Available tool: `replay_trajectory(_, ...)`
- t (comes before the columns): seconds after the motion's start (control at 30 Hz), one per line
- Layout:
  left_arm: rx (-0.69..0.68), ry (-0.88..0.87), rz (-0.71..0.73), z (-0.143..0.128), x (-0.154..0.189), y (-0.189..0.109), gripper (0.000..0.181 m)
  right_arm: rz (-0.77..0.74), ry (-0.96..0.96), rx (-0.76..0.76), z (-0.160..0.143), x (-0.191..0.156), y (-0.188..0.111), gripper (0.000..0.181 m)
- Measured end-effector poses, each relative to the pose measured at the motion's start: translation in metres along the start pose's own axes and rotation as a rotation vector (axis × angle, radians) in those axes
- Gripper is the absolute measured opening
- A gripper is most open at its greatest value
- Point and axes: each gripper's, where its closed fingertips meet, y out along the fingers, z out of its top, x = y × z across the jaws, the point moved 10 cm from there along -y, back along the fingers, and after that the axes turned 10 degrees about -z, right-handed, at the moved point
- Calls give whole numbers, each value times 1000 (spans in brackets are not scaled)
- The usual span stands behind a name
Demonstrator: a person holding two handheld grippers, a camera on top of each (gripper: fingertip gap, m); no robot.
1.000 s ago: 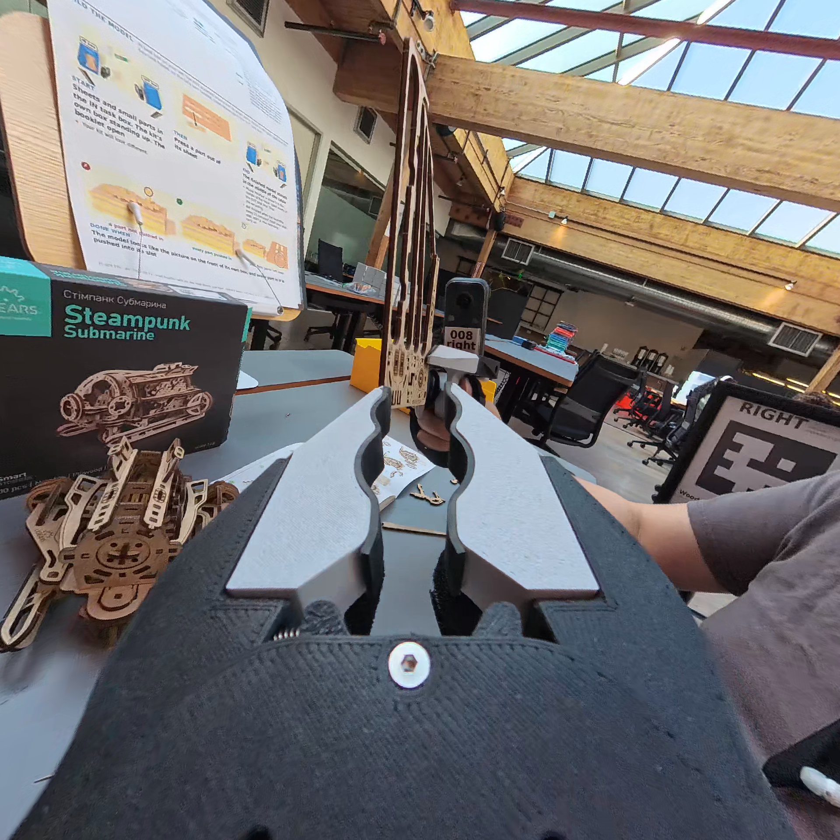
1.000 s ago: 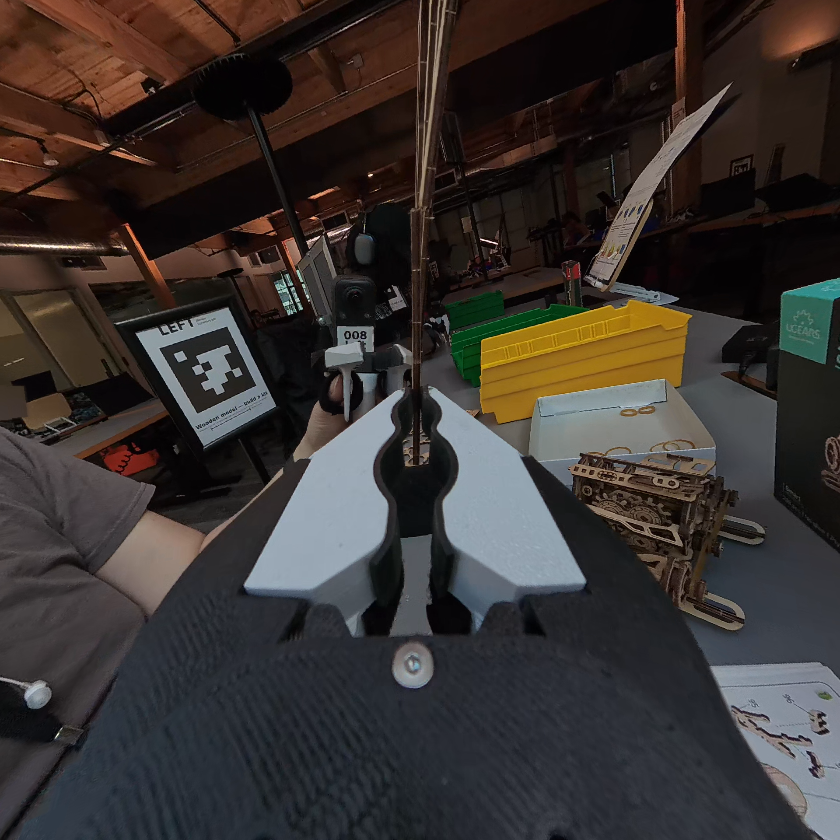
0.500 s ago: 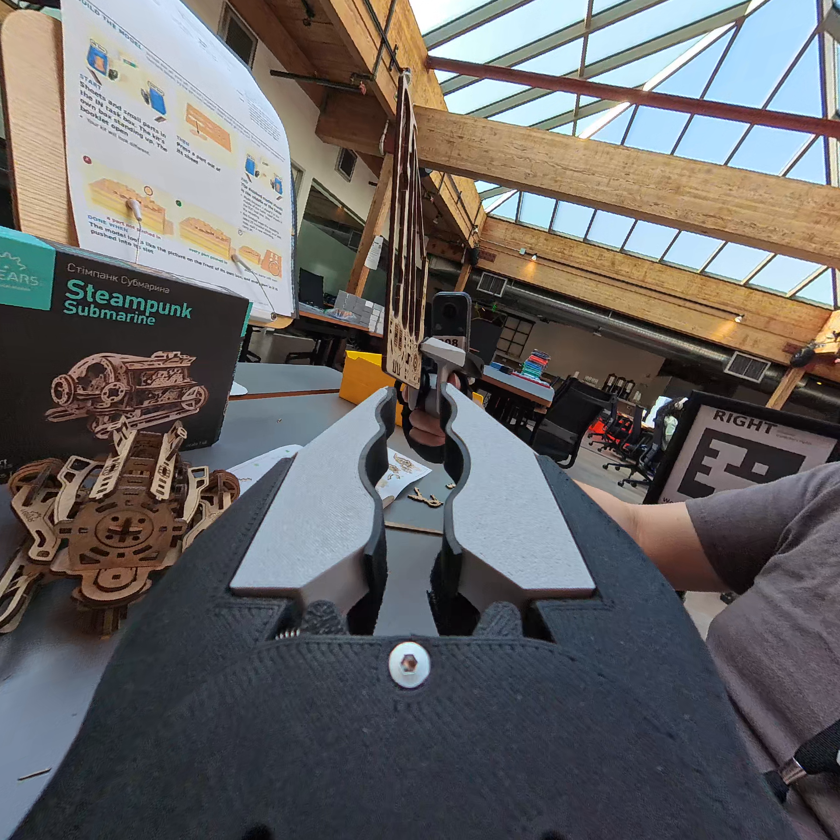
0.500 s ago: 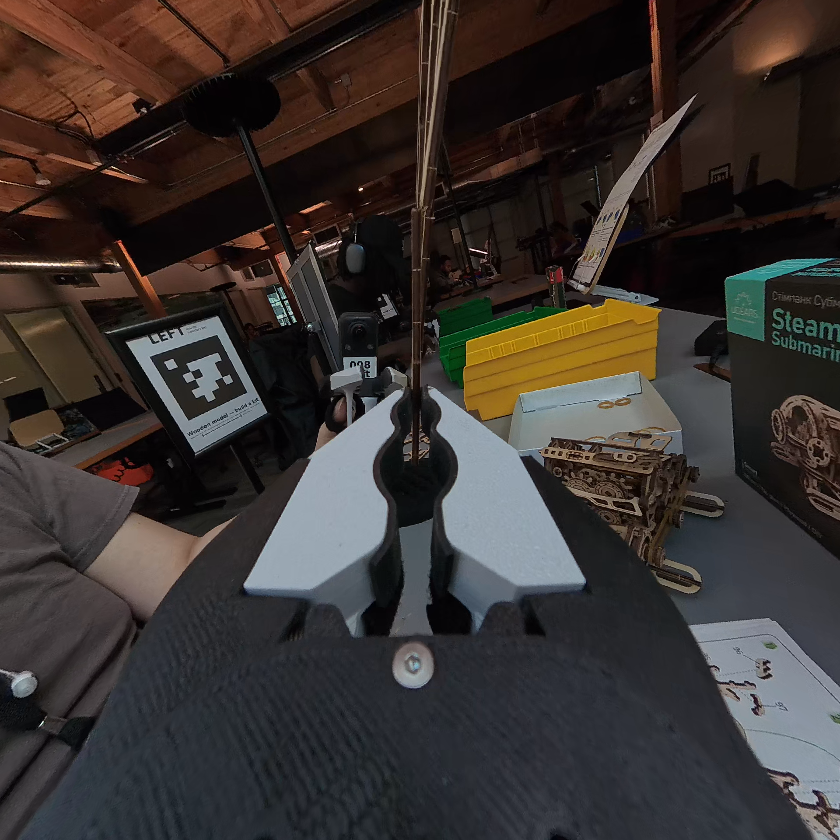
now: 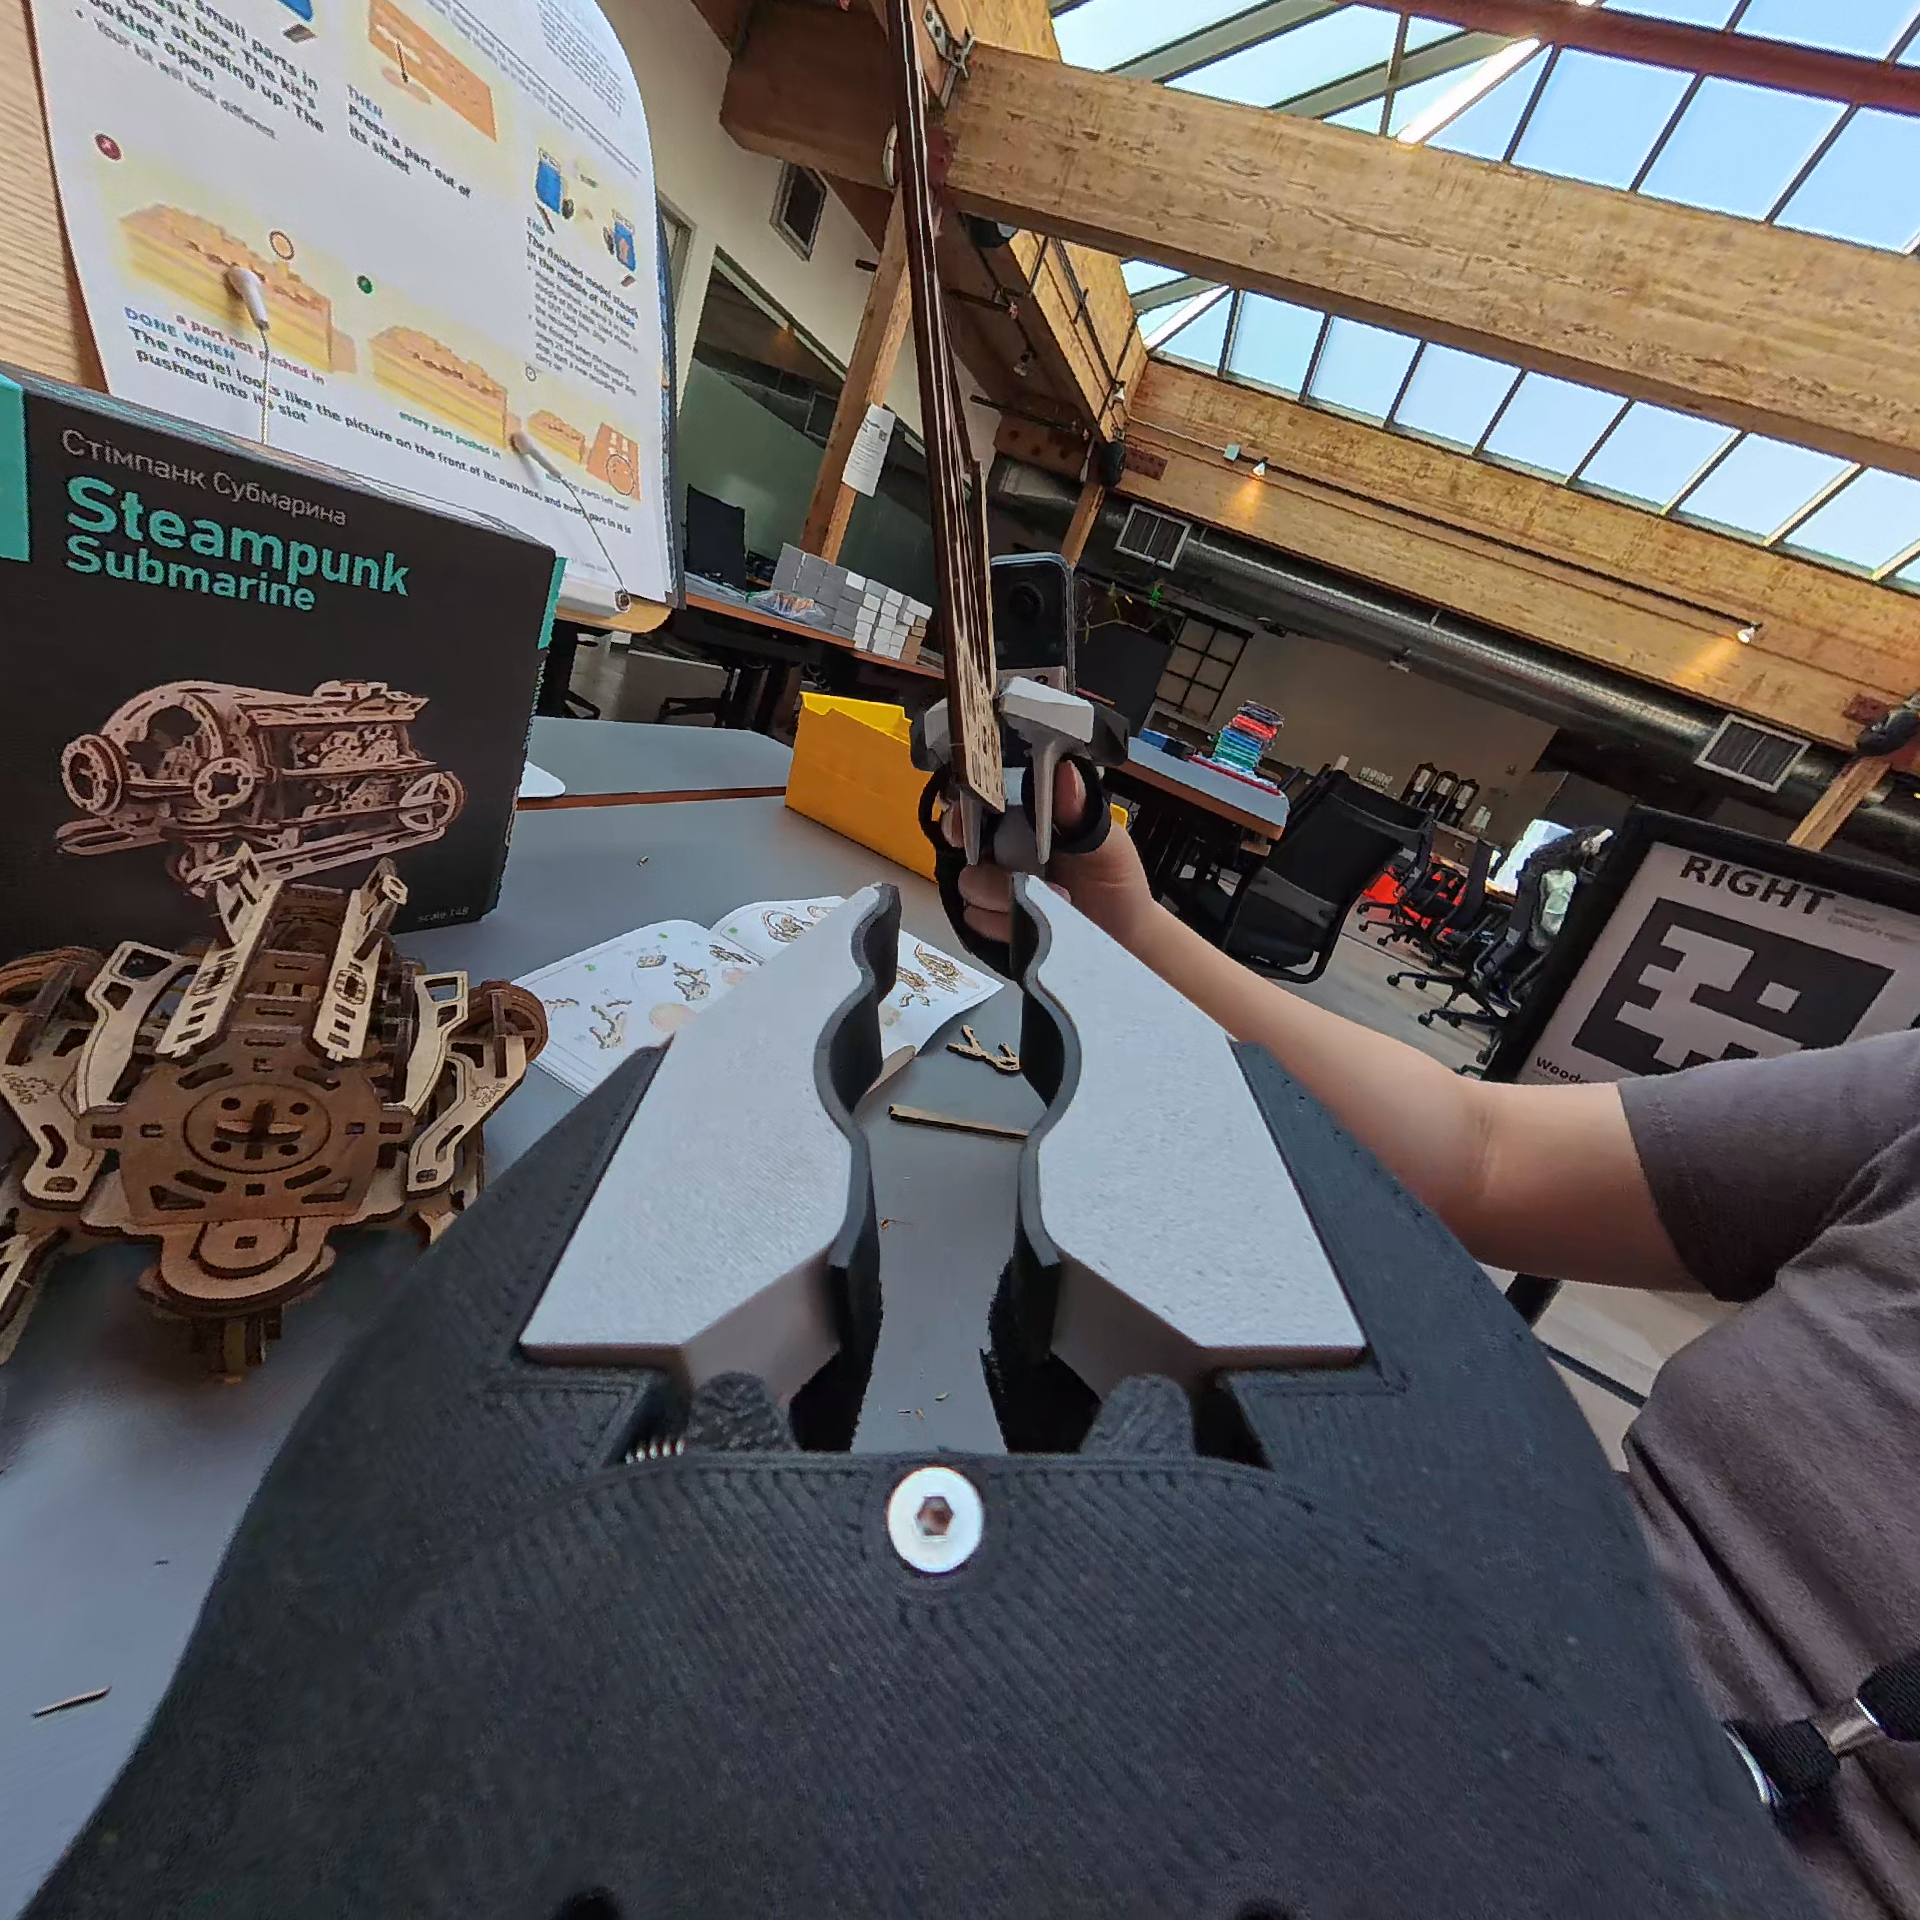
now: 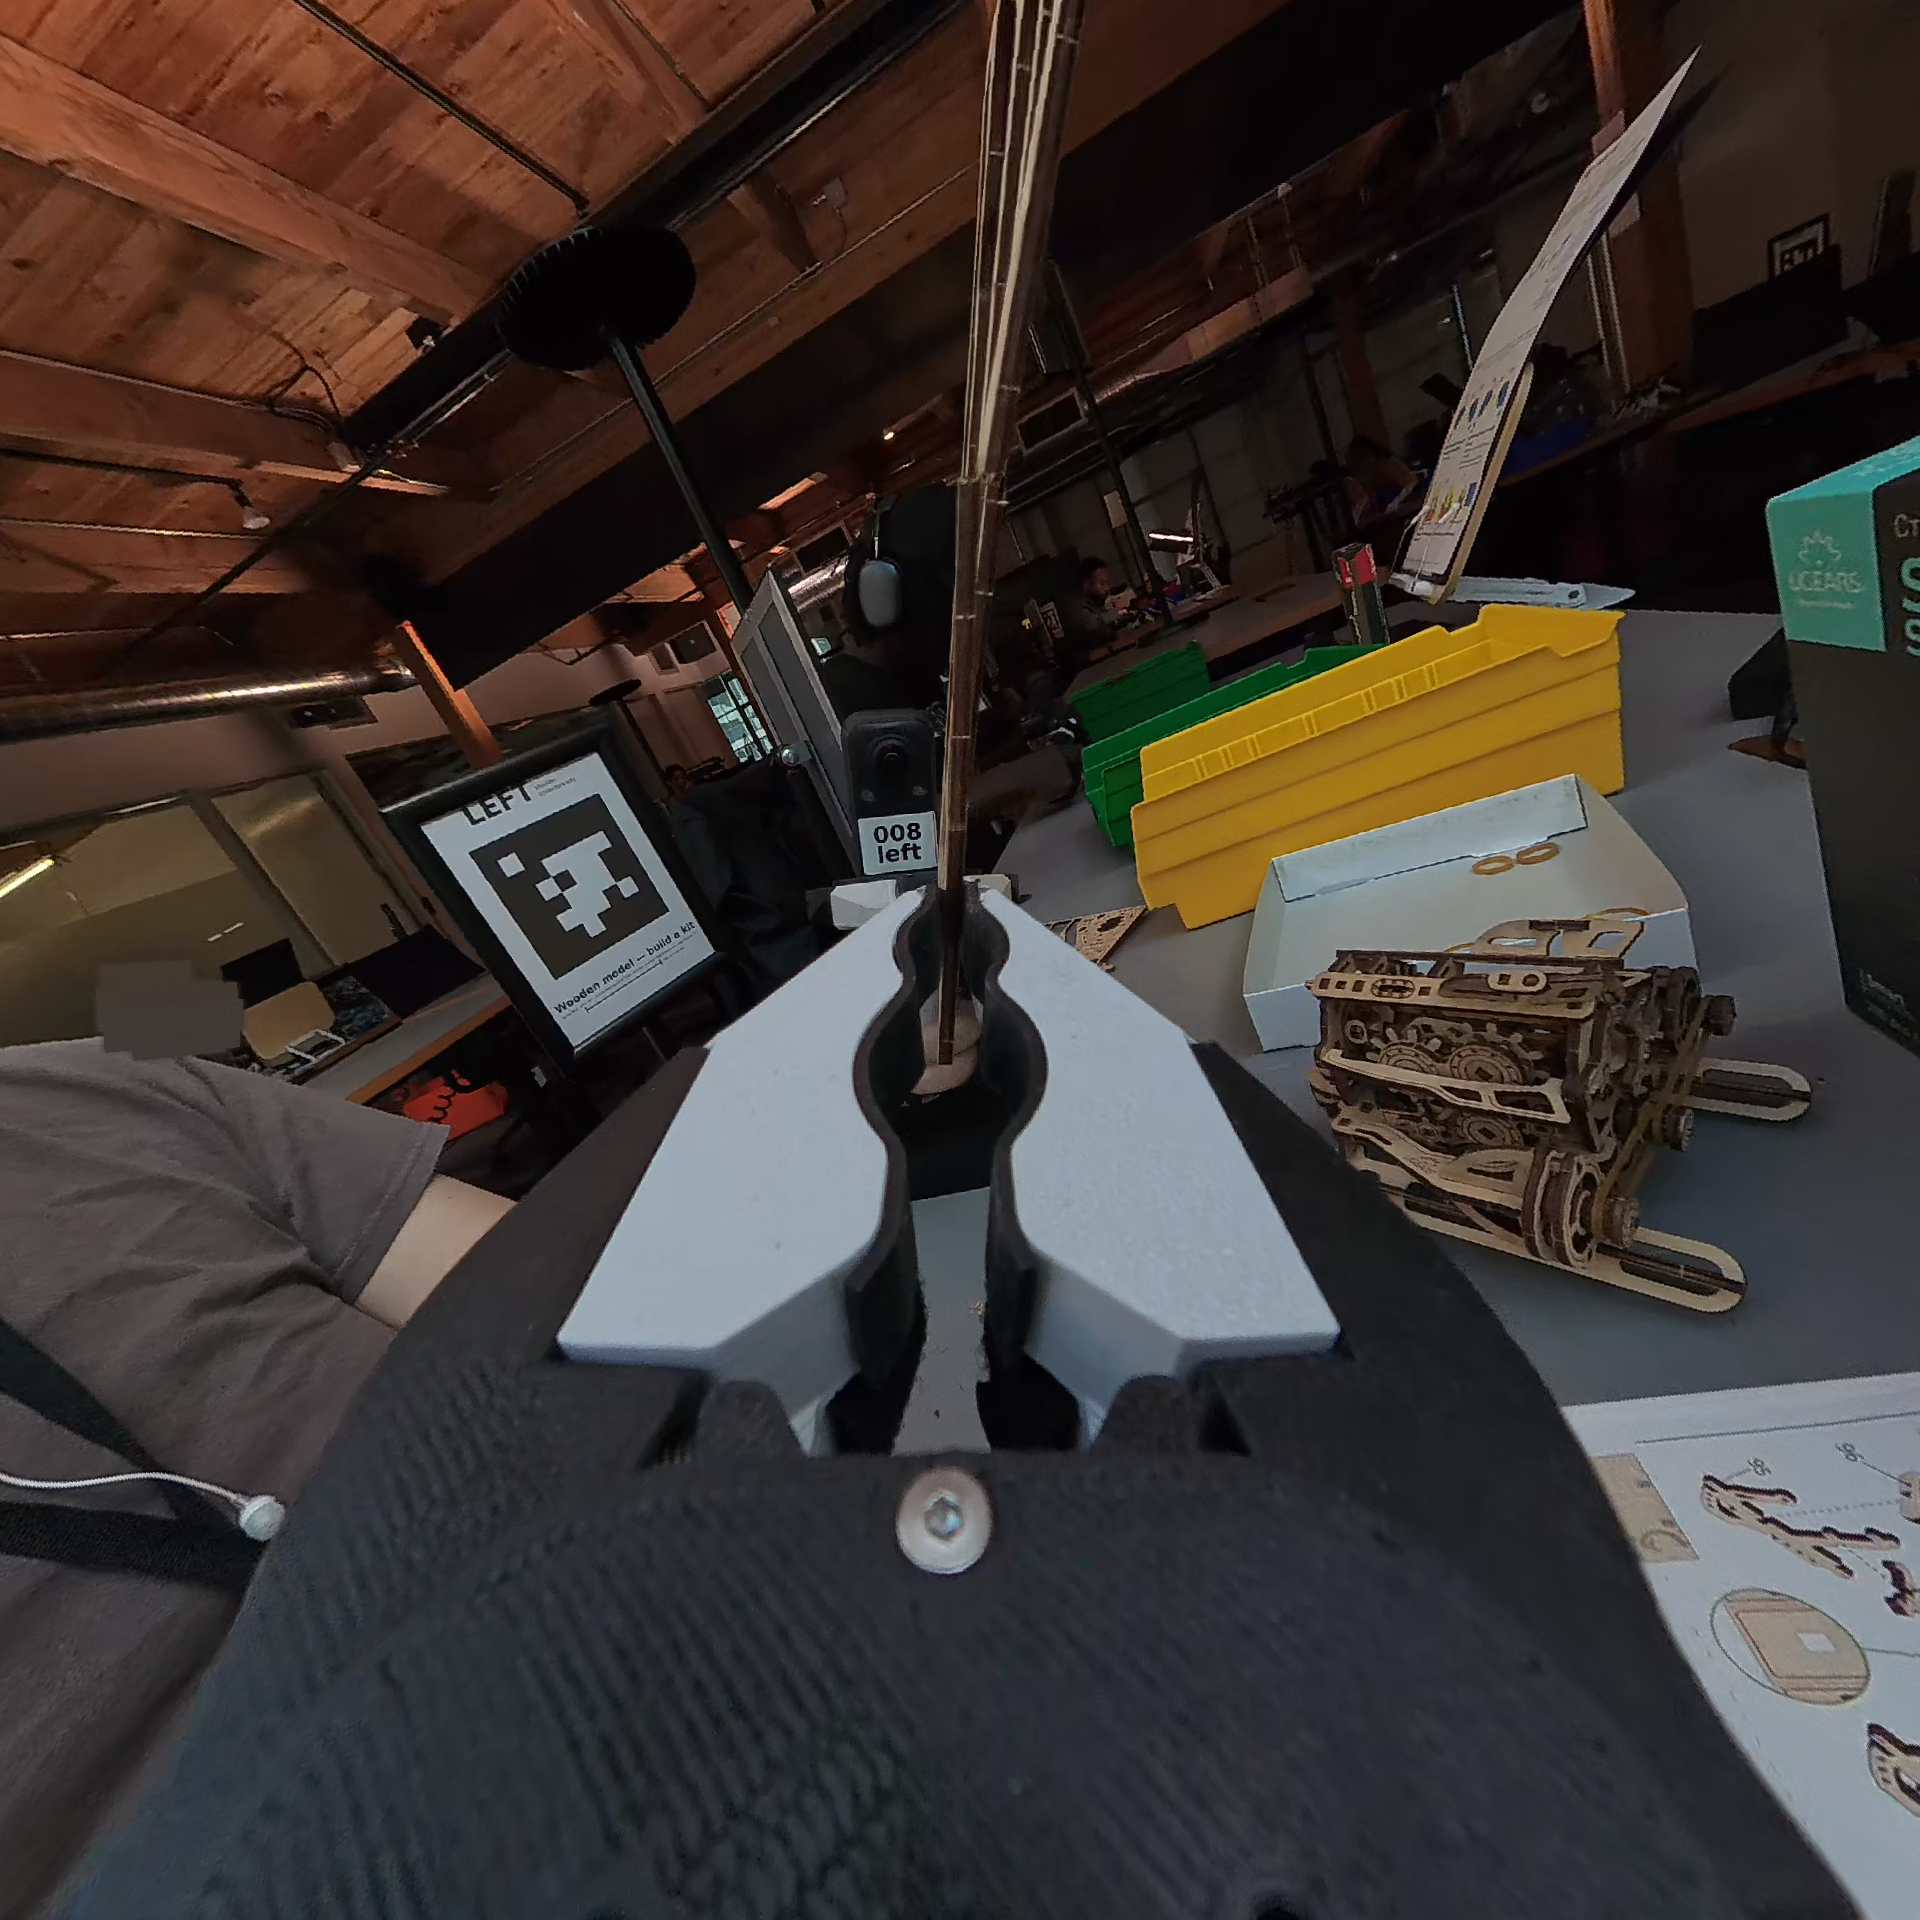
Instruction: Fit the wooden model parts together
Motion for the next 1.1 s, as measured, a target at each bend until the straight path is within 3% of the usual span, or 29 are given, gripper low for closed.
replay_trajectory(0.23,-54,-4,14,-4,-2,4,19,15,38,-38,-7,2,8,1)
replay_trajectory(0.67,-33,-9,6,-3,-1,3,19,32,75,-54,-12,3,13,1)
replay_trajectory(0.77,-19,-17,-5,-2,0,4,27,31,82,-61,-13,3,14,1)
replay_trajectory(0.87,-6,-40,-4,-2,-2,7,47,29,75,-76,-15,2,17,1)
replay_trajectory(0.93,-15,-54,-11,-3,-3,8,48,33,70,-90,-17,1,19,1)
replay_trajectory(1.0,-24,-58,-14,-4,-3,10,40,38,63,-117,-21,0,24,0)
replay_trajectory(1.03,-33,-60,-11,-4,-3,10,27,44,55,-133,-23,-2,26,1)
replay_trajectory(1.07,-53,-63,-21,-5,-3,9,2,55,44,-142,-25,-3,29,3)
replay_trajectory(1.1,-66,-76,-17,-5,-3,8,0,34,30,-139,-26,-3,30,8)
